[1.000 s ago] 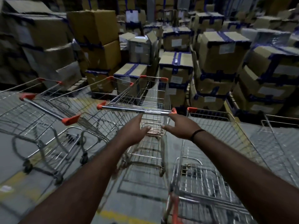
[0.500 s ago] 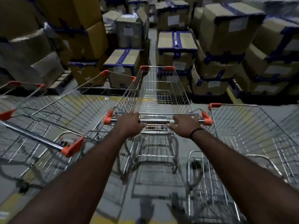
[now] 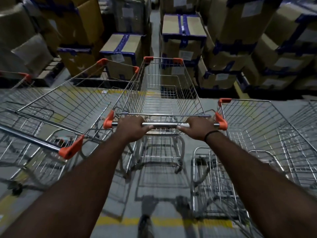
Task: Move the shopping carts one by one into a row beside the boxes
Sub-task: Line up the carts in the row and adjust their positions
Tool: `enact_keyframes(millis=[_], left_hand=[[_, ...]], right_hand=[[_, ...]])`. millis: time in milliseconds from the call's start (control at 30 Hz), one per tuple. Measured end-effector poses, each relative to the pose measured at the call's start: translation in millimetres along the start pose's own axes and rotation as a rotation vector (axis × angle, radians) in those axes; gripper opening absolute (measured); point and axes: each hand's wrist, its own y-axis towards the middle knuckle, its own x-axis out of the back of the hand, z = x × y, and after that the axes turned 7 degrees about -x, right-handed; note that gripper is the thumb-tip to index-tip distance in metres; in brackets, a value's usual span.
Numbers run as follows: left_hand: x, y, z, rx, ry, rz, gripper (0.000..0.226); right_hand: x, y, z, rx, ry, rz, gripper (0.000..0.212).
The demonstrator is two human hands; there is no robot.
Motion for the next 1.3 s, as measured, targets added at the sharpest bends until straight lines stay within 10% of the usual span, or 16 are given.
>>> enact_keyframes(millis=[800,1033,1300], left_hand=[[-34.7,-171.2,-59.6,0.046,-0.045,-0.039,0.05],[-38.1,-207.4,-49.7,0.031,-0.07,0.024,0.082],[-39.7,-256.8,-50.3,0.012,-0.016,0.051,0.049]], right_hand=[[-42.6,-162.9,-24.8,0.113,-0.048,-0.043,0.057],[-47.5,-206.6,-18.6,0.133,-0.043,-0.058,0.052],[-48.3,-251.0,-17.2,0.098,0.141,0.023,0.074]])
